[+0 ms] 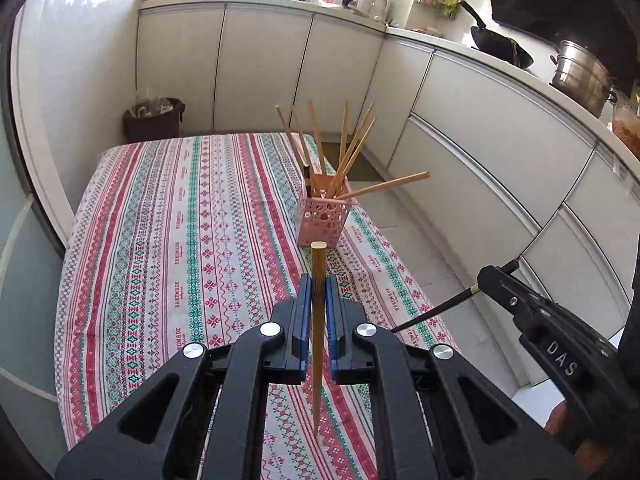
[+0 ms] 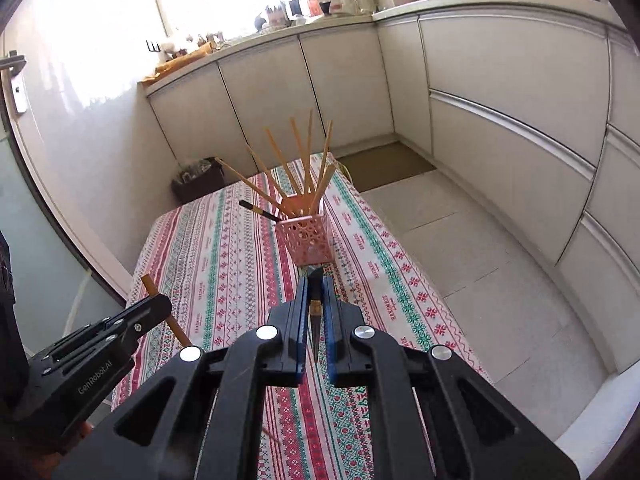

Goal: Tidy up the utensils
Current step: 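Lift both chopsticks upright and carry them over the pink holder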

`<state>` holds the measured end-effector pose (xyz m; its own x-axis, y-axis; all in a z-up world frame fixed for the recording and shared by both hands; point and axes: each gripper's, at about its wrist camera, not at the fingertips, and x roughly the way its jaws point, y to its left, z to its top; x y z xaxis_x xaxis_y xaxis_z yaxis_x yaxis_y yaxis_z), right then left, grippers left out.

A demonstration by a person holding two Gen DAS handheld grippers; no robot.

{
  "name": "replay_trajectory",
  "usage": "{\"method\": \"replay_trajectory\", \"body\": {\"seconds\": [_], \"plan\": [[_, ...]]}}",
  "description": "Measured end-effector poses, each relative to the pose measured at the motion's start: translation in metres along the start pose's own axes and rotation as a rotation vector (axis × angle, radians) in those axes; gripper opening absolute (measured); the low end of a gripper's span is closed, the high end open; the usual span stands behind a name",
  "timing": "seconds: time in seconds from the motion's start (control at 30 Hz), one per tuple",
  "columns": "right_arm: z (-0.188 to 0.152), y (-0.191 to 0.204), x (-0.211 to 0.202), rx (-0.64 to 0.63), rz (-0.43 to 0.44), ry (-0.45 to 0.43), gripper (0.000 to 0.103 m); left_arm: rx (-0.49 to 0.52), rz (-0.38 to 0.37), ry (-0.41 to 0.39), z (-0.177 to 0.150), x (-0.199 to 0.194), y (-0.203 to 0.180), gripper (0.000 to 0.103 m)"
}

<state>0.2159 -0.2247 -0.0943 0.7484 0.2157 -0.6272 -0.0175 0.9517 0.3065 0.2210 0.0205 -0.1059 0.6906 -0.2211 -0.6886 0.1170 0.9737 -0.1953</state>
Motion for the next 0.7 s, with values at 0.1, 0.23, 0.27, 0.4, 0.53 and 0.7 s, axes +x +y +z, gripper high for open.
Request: {"method": "replay_trajectory", "body": {"seconds": [0.1, 0.23, 0.27, 0.4, 0.53, 0.7], "plan": [[0.012, 0.001, -0.019, -0.005, 0.015, -0.033, 0.007, 0.01, 0.0, -0.048, 0.012, -0.011, -0.006, 0.006], [0.035, 0.002, -0.036, -0.031, 0.011, -0.047, 0.007, 0.038, -0.008, -0.112, 0.044, -0.02, -0.02, 0.006], [0.042, 0.001, -0.039, -0.031, 0.015, -0.048, 0.007, 0.045, -0.014, -0.131, 0.054, -0.023, -0.024, 0.006], [0.076, -0.004, -0.045, -0.023, 0.048, -0.074, 0.007, 0.052, -0.039, -0.221, 0.099, -0.029, -0.034, 0.006], [0.114, -0.005, -0.051, -0.017, 0.099, -0.121, 0.007, 0.074, -0.022, -0.3, 0.143, -0.02, -0.048, 0.006], [0.153, 0.003, -0.042, -0.034, 0.138, -0.178, 0.007, 0.087, 0.007, -0.333, 0.177, 0.017, -0.059, 0.006]]}}
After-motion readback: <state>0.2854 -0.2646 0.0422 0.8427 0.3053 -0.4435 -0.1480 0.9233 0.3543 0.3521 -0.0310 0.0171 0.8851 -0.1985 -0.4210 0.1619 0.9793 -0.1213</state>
